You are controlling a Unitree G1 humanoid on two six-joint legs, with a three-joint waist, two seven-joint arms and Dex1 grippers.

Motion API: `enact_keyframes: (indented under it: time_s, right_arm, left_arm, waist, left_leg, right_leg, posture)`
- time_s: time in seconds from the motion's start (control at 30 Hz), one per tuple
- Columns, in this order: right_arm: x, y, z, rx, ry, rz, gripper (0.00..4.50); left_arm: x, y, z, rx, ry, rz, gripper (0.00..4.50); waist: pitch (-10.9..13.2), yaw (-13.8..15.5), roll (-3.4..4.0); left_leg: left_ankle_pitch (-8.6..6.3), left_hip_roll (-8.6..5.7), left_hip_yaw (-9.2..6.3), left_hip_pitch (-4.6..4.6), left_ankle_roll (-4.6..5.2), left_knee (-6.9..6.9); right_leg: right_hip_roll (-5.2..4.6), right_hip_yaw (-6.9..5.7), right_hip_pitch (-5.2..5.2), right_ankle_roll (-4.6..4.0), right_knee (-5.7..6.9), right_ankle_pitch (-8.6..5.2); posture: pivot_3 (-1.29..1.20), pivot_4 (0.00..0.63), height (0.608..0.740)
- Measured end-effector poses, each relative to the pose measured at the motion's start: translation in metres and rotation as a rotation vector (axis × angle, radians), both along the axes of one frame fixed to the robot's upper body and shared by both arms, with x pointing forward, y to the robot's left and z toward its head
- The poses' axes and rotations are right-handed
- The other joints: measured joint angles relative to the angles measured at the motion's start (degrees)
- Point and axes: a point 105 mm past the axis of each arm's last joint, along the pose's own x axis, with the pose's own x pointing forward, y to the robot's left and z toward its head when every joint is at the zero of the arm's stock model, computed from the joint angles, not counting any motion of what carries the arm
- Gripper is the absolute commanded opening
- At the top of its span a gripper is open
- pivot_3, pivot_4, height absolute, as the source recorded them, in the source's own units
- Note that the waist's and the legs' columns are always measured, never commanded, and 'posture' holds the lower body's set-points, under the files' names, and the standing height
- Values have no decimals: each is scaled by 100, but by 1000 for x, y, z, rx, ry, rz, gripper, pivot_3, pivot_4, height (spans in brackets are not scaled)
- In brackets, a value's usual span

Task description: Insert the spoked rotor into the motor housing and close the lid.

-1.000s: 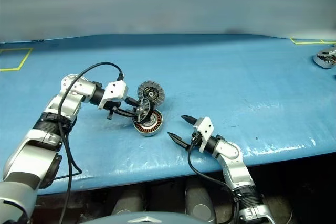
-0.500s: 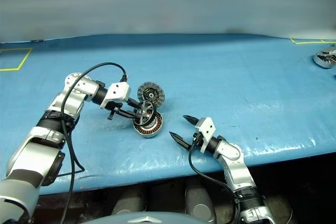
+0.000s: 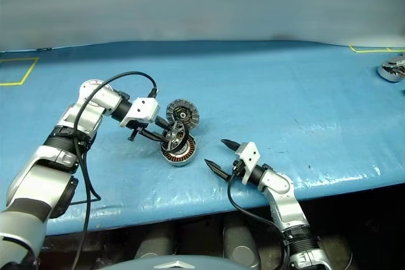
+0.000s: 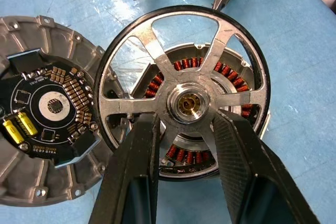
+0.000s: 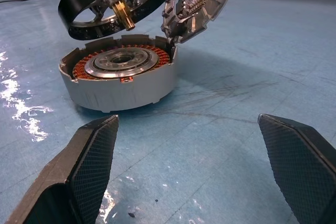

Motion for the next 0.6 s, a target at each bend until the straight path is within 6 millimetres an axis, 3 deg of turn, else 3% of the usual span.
enact_keyframes:
  time_s: [0.6]
  right_arm:
    - [1, -1, 0, -8, -16, -17, 4500]
  left_arm:
    - [-1, 1, -10, 64, 6, -35, 1512]
  waist:
    - [0, 1, 0]
  left_leg:
    - [0, 0, 0, 0, 0, 0]
  right_leg:
    - [0, 0, 0, -1, 0, -1]
  posture:
    - [0, 150, 740]
